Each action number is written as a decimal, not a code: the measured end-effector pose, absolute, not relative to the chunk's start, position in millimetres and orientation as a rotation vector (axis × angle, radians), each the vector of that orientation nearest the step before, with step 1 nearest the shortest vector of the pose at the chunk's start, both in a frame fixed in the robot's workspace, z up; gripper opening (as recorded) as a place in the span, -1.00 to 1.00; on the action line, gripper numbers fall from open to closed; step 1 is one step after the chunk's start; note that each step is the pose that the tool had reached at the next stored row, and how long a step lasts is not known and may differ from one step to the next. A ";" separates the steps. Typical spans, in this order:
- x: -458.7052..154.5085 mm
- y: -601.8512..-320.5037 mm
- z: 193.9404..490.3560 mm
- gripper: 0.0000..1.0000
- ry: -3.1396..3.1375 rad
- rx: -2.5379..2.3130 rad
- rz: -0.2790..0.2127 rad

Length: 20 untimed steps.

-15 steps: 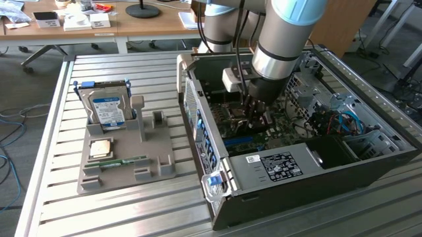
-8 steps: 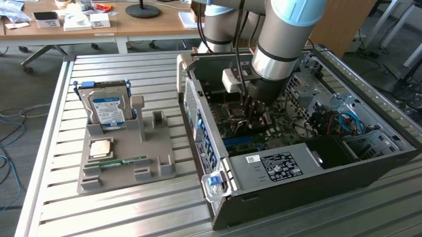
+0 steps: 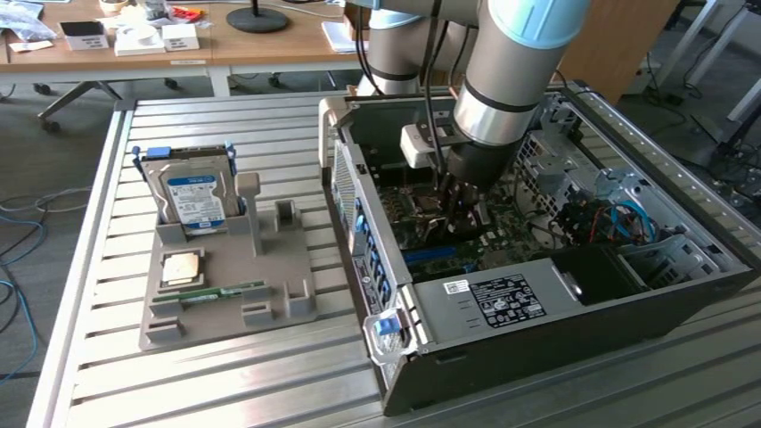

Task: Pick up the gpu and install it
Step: 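Insert the gpu into the slot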

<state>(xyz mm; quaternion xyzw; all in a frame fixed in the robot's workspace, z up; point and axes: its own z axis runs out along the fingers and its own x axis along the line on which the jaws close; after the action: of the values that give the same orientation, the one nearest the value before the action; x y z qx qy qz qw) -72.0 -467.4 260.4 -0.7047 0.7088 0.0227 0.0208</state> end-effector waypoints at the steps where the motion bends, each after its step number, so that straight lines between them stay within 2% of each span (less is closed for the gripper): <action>1: -71.9 -467.4 260.4 -0.47 2.198 -2.185 0.070; 20: -73.4 -467.4 259.0 -0.47 2.197 -2.185 0.070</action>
<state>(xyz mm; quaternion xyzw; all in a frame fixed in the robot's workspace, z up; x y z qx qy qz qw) -73.4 -467.4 259.0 -0.7047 0.7088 0.0225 0.0210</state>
